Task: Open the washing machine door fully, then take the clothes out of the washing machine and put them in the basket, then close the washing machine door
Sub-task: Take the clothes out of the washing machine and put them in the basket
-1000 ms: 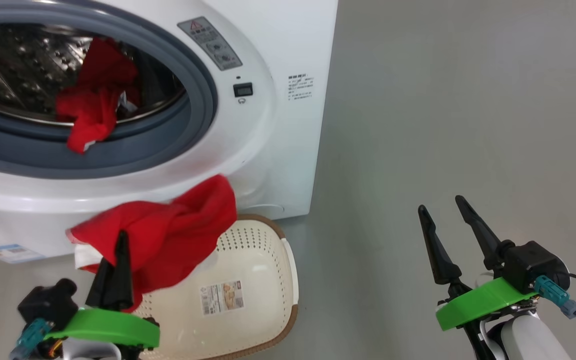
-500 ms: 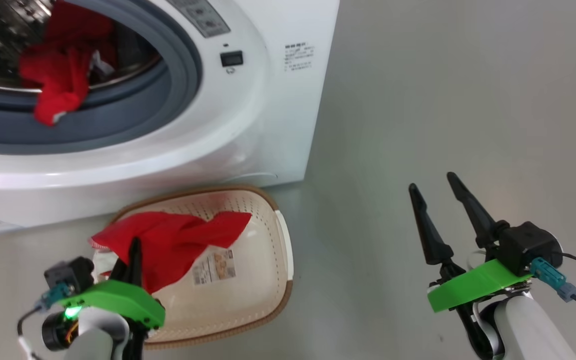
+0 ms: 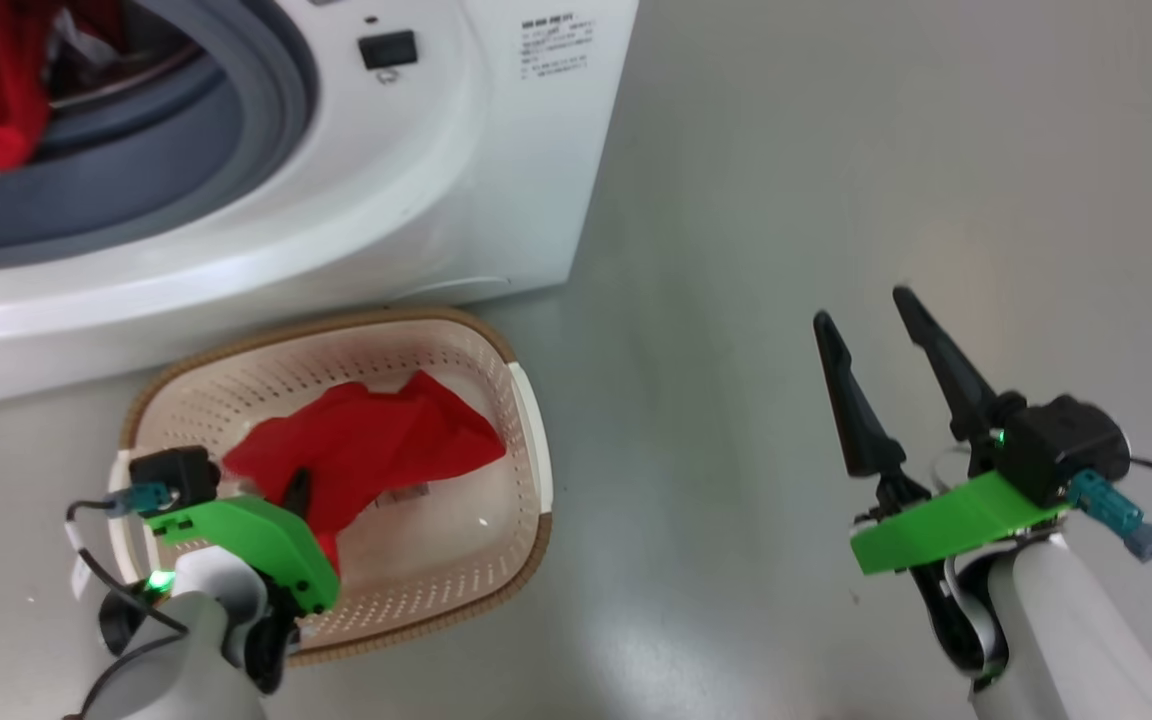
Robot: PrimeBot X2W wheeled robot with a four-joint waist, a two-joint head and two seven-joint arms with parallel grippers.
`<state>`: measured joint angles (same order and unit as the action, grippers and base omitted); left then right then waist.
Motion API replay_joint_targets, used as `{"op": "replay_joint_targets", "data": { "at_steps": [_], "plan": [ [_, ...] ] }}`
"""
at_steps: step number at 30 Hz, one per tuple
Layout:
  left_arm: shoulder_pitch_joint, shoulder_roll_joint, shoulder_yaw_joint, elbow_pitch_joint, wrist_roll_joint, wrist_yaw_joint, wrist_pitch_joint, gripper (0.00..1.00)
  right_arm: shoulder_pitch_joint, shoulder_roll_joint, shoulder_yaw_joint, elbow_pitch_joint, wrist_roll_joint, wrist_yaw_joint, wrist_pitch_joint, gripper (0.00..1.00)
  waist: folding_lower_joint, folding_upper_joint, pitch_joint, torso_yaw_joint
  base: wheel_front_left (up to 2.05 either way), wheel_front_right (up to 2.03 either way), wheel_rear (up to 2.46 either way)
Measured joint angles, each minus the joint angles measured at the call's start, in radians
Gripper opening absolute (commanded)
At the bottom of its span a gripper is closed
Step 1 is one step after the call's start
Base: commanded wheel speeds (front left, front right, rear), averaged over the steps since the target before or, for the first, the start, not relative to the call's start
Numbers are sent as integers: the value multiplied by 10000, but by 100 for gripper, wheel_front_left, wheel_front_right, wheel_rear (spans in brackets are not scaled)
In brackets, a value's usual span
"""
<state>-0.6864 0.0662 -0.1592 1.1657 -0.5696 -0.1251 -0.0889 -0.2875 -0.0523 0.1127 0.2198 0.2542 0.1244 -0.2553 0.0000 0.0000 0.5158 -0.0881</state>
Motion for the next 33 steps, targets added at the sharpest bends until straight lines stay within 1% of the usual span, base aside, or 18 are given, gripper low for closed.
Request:
{"op": "replay_joint_targets", "data": {
  "at_steps": [3,5,6,7,8,9,10,11,12,16,17,22,29,33],
  "plan": [
    [-161,169,-205,345,-169,0,276,0,-279,-2,36,-63,12,0,0,100,0,0,261,-95,0,0,0],
    [-180,180,-374,460,-257,0,382,0,-370,0,56,-73,33,0,0,100,0,0,395,-163,0,0,0],
    [-188,163,-445,531,-311,0,481,5,-402,0,67,-67,46,0,0,100,0,0,447,-198,0,0,0],
    [-201,151,-512,606,-360,0,625,22,-431,0,75,-65,59,0,0,100,0,0,484,-232,0,0,0],
    [-211,153,-600,665,-441,0,744,40,-444,-2,75,-65,61,0,-2,100,0,0,508,-263,0,0,0],
    [-211,157,-679,706,-502,0,800,40,-443,0,79,-46,65,0,0,100,0,0,517,-289,0,0,0],
    [-211,163,-721,719,-523,0,763,85,-443,-2,82,-10,73,0,0,100,0,0,500,-303,0,0,0],
    [-223,174,-736,723,-556,0,577,85,-443,-2,81,13,92,0,0,100,0,0,469,-309,0,0,0],
    [-265,192,-757,732,-571,0,393,100,-443,-2,81,23,102,0,0,100,0,0,425,-312,0,0,0],
    [-333,150,-984,702,-683,0,-217,100,-442,-2,82,82,104,0,-2,100,0,0,128,-275,0,0,0],
    [-333,150,-984,702,-683,0,-217,100,-442,-2,82,82,104,0,-2,100,0,0,128,-275,0,0,0],
    [-231,77,-1246,571,-938,0,-855,100,-416,-2,75,261,102,0,-2,100,0,0,-429,-177,0,0,0],
    [584,75,-1611,4,-1200,0,-1519,100,92,-4,-44,428,84,0,0,100,0,0,-1427,-7,0,0,0],
    [961,217,-1521,-683,-1212,0,-1593,100,393,2,-176,470,-2,0,0,100,0,0,-2008,114,0,0,0]
  ]
}}
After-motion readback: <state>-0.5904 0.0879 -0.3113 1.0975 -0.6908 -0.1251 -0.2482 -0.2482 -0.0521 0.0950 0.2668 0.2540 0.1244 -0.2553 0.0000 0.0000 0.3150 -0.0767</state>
